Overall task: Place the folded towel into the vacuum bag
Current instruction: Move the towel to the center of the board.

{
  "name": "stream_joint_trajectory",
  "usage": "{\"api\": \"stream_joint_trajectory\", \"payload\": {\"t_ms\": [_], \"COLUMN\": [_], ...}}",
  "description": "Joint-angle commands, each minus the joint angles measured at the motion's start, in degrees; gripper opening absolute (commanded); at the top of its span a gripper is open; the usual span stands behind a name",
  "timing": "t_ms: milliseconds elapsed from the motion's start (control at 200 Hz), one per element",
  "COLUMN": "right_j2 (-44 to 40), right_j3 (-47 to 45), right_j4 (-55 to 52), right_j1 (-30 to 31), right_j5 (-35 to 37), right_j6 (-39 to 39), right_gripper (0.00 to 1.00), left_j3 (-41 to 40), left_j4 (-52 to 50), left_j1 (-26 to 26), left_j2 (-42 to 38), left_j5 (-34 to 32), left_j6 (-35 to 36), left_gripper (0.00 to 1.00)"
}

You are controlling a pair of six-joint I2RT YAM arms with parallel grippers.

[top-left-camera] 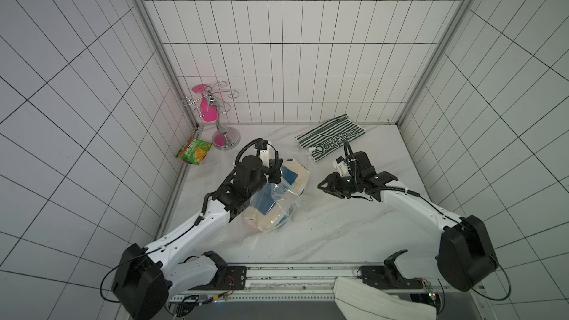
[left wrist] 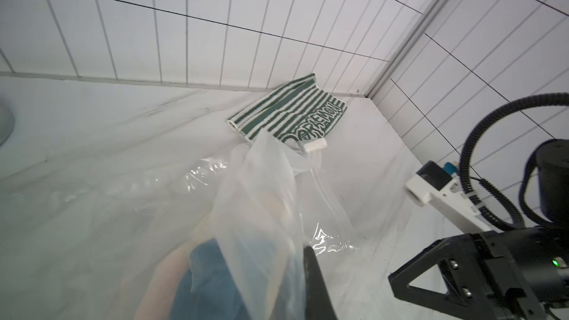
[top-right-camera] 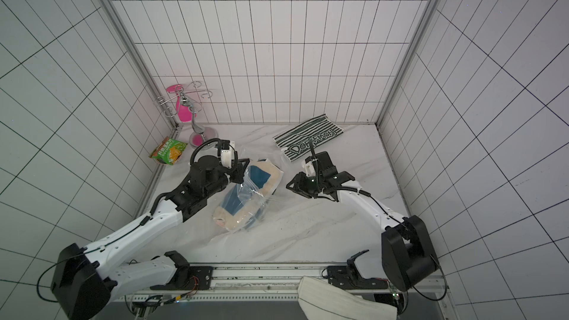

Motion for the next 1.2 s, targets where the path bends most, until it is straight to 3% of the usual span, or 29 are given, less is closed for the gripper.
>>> {"api": "stream_joint_trajectory", "payload": {"t_ms": [0, 175, 365, 410, 420, 435, 505, 715, 1005, 1085, 1195], "right_j2": [-1.1, 8.8, 28.2, 31.5, 32.3, 33.3, 38.0, 48.9, 56.5, 58.4, 59.6], "right_j3": [6.0, 12.5, 30.1, 33.6, 34.2, 35.4, 39.8, 49.3, 55.5, 55.8, 54.6], "right_j4": [-4.7, -4.2, -7.2, -8.6, -8.8, -9.1, -10.4, -11.7, -11.9, -11.9, -11.1], "right_j1": [-3.7, -10.8, -9.2, -8.6, -8.4, -8.1, -7.2, -4.2, -3.8, -4.4, -5.0], "right_j5": [3.8, 17.0, 23.1, 25.7, 25.9, 26.8, 28.0, 28.3, 27.7, 26.1, 24.3], "right_j6": [-1.2, 3.7, 7.4, 8.4, 8.5, 8.6, 9.0, 10.0, 12.1, 13.2, 13.4], "right_gripper": [0.40, 0.44, 0.52, 0.57, 0.66, 0.71, 0.72, 0.68, 0.61, 0.55, 0.39], "left_j3": [-0.1, -0.7, -1.9, -2.7, -3.0, -3.4, -4.6, -5.1, -6.1, -6.1, -6.3], "left_j4": [-2.2, -1.1, -0.6, -0.4, -0.3, 0.0, 0.7, 1.4, 2.7, 2.7, 2.7], "left_j1": [2.1, 2.3, 2.3, 2.3, 2.3, 2.3, 2.4, 2.5, 2.4, 2.4, 2.4], "left_j2": [-2.2, -4.7, -4.5, -5.1, -5.2, -5.5, -6.5, -6.6, -6.9, -7.0, -7.1], "left_j5": [-4.6, -1.2, 4.1, 3.5, 3.3, 3.2, 2.9, 6.2, 7.0, 6.9, 6.8], "left_j6": [-2.8, -3.1, -3.0, -2.8, -2.7, -2.5, -1.9, -1.2, -0.6, -0.5, -0.3], "left_gripper": [0.00, 0.00, 0.00, 0.00, 0.00, 0.00, 0.00, 0.00, 0.00, 0.00, 0.00]}}
